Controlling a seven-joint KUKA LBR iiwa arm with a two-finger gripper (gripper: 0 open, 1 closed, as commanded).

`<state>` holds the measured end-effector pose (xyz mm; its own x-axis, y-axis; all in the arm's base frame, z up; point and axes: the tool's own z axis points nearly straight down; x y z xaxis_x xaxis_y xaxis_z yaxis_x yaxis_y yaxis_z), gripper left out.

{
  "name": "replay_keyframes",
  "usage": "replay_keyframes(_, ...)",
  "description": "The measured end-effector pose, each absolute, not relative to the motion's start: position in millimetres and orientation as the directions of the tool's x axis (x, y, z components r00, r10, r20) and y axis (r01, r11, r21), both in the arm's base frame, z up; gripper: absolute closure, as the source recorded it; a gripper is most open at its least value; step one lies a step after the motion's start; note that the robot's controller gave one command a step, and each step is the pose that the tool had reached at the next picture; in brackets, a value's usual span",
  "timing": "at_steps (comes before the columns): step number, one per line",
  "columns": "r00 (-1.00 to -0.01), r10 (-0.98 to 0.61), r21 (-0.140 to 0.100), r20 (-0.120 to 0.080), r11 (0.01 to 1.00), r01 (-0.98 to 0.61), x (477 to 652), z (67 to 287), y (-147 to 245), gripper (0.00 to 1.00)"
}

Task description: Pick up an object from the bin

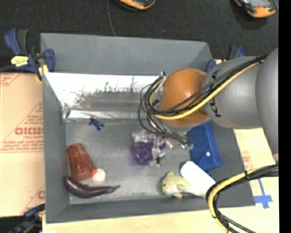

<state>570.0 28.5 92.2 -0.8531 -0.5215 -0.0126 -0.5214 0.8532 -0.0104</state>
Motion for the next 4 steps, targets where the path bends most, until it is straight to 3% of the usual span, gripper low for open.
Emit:
replay_keyframes(1,-0.854,-0.520,-0.008,-0.009,0.854,-0.519,568.8,118.6,28.1,1.00)
replay_keyframes(2,-0.856,-0.517,-0.007,-0.006,0.856,-0.517,568.4,160.4,27.6,1.00)
replay_keyframes(3,-0.857,-0.516,-0.012,-0.015,0.857,-0.515,570.6,188.2,27.4,1.00)
replay_keyframes(4,-0.858,-0.513,-0.013,-0.015,0.858,-0.513,570.9,195.5,26.7,1.00)
